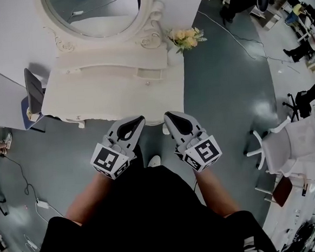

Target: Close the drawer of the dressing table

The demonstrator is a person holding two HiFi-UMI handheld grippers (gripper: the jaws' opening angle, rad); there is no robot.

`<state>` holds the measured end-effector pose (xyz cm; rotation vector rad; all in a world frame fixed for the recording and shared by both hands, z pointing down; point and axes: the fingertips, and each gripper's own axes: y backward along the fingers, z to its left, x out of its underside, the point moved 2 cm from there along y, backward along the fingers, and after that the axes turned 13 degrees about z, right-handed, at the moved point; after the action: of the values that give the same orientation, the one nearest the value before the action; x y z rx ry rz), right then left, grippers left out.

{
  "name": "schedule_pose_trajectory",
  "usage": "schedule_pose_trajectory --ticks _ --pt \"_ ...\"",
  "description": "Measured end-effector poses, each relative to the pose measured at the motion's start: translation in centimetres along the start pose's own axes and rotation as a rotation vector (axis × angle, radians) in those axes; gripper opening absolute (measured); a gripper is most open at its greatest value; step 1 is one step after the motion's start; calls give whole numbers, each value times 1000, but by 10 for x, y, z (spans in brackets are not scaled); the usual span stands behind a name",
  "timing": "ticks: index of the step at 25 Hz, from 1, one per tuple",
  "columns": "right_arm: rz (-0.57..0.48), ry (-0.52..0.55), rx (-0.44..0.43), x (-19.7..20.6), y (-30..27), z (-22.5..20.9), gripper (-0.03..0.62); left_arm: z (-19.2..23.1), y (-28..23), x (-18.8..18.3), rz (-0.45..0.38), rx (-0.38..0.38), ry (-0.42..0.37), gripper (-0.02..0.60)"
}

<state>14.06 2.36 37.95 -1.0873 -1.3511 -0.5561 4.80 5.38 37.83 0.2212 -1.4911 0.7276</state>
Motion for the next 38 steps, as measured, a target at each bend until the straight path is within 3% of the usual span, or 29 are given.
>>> schedule_pose_trajectory --ticks 21,38 --pt "138 -65 116 14 -123 -86 2 128 -70 -13 -8 90 -30 -5" --pt "407 -291 284 100 -214 -135 12 211 -109 0 23 209 -83 -6"
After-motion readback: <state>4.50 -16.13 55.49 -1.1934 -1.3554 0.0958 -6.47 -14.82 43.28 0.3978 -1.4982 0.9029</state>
